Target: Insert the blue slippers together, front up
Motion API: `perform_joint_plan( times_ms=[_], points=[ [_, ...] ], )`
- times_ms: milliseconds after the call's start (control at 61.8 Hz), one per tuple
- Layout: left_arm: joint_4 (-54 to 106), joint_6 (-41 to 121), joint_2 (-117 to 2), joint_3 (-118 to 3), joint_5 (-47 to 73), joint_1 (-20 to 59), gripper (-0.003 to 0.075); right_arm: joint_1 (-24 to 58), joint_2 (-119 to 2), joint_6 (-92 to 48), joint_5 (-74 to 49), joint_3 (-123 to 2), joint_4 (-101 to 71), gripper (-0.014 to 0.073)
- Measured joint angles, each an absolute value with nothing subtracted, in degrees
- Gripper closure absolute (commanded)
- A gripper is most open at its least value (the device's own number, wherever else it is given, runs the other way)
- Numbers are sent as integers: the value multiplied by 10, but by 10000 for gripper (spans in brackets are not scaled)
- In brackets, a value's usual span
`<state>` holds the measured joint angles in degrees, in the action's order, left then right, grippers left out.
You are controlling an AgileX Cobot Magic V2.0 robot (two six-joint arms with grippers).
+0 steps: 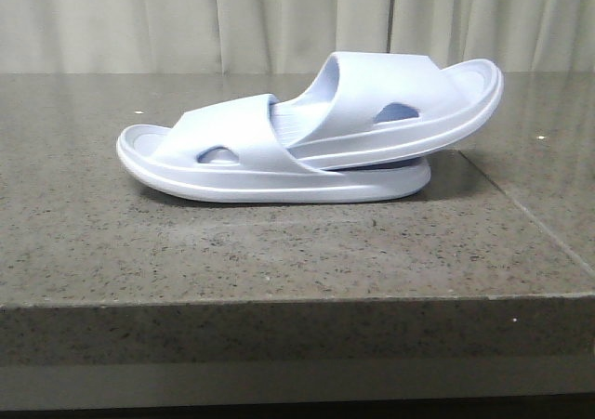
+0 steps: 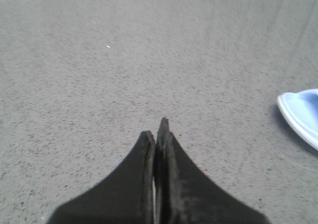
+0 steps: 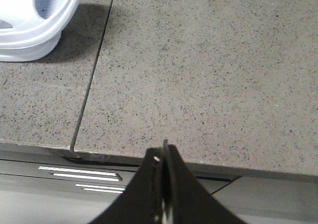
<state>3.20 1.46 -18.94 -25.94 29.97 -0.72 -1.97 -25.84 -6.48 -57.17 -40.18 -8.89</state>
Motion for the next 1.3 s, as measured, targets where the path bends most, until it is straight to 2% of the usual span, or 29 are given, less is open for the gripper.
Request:
perform_joint_plan(
  times_ms=[243, 437, 777, 1296],
  points=[
    [41, 15, -54, -81, 159, -18, 741, -20, -258, -65, -572, -402, -89, 712],
    [45, 15, 1, 1, 78, -18, 741, -20, -258, -65, -572, -402, -89, 712],
    [44, 15, 2, 2, 11, -18, 741, -20, -258, -65, -572, -402, -89, 712],
    [44, 15, 2, 2, 7, -18, 741, -20, -258, -65, -572, -402, -89, 712]
  ],
)
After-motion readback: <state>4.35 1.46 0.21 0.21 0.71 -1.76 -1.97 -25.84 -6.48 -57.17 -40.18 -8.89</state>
